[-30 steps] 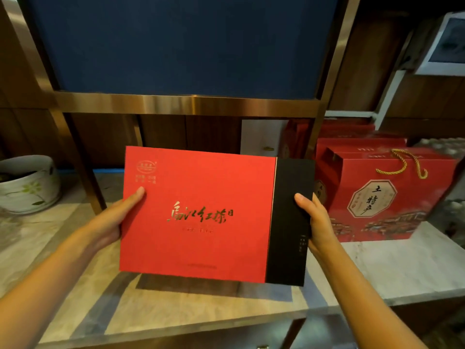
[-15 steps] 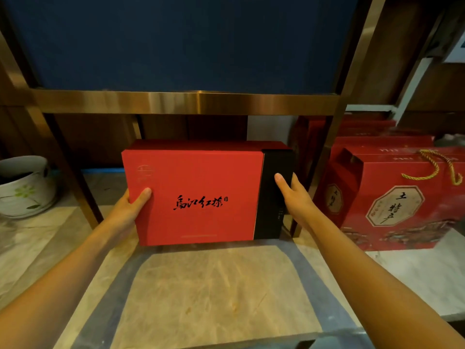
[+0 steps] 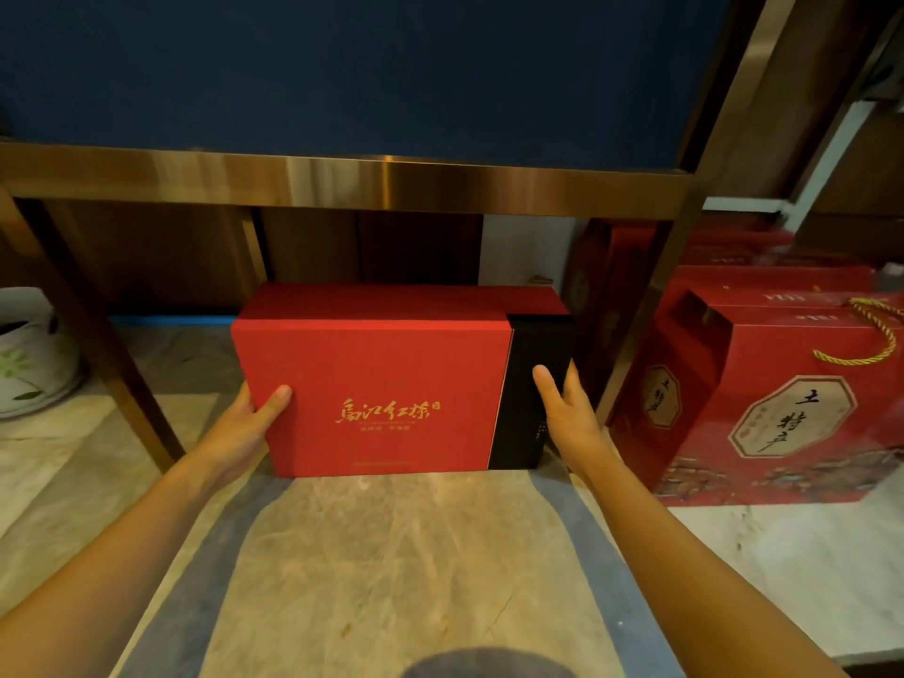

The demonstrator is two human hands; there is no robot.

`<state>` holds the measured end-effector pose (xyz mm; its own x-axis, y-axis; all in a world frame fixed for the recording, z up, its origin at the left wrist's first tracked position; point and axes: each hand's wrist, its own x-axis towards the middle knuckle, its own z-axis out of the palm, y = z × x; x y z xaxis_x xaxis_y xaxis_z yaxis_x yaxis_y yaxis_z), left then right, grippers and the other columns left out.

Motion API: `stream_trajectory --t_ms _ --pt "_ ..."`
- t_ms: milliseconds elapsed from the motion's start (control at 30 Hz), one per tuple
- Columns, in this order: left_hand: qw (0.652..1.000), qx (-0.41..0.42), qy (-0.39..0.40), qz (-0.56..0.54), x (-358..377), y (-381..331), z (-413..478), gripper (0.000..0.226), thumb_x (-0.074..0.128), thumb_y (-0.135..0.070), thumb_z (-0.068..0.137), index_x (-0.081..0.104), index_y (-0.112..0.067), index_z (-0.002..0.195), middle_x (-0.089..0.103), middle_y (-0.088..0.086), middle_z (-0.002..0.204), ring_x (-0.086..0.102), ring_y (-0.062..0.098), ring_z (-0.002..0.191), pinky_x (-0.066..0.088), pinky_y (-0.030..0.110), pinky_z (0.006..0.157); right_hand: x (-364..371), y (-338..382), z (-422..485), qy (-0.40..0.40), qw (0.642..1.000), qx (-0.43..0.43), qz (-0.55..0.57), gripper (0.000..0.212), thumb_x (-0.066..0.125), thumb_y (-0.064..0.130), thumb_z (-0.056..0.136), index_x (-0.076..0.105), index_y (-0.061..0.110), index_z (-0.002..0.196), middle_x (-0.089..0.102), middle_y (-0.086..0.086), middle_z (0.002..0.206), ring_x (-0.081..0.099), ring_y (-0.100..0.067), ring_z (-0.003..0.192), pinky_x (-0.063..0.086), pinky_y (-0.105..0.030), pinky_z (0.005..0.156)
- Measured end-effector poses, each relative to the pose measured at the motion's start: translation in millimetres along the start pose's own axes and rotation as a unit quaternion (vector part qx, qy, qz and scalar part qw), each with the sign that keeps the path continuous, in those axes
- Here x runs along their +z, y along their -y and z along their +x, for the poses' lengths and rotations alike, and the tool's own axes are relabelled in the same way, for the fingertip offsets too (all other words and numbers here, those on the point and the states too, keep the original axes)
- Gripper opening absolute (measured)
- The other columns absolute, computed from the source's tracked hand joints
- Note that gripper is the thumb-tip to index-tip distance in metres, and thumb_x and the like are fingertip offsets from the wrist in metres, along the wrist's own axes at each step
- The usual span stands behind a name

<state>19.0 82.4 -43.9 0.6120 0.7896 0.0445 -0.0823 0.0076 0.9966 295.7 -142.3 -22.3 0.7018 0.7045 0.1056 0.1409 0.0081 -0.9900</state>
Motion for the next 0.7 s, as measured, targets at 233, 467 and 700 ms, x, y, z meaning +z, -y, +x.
stream_trajectory --t_ms 233,467,700 --pt "1.000 0.010 0.004 0.009 1.8 0.7 -0.7 0.060 0.051 -0.035 0.078 0.035 -0.026 0.134 0.059 -0.009 0.117 0.064 0.001 0.099 0.049 0.022 0.081 1.7 -10.8 2.4 -0.015 1.000 0.010 -0.021 0.091 0.047 0.075 0.069 0.021 0.032 0.146 0.033 0.004 0.152 0.032 -0.016 0.139 0.032 -0.046 0.114" --pt "0.998 0.012 -0.033 0.051 1.9 8.6 -8.6 0.058 0.055 -0.050 0.077 0.039 -0.035 0.131 0.057 -0.009 0.125 0.058 0.007 0.111 0.044 0.034 0.096 2.1 -22.3 4.9 -0.034 0.999 -0.008 -0.028 0.061 0.041 0.046 0.092 0.026 0.024 0.146 0.035 0.000 0.151 0.032 -0.017 0.139 0.029 -0.043 0.116" --pt "0.971 -0.014 -0.069 0.228 11.7 47.9 -44.2 0.052 0.040 -0.028 0.095 0.027 -0.019 0.144 0.046 0.005 0.141 0.044 0.020 0.129 0.038 0.030 0.098 -0.8 -74.0 -31.1 0.006 0.985 0.066 -0.156 0.055 0.050 0.028 0.093 0.032 0.015 0.144 0.045 -0.010 0.145 0.041 -0.028 0.134 0.036 -0.040 0.109"
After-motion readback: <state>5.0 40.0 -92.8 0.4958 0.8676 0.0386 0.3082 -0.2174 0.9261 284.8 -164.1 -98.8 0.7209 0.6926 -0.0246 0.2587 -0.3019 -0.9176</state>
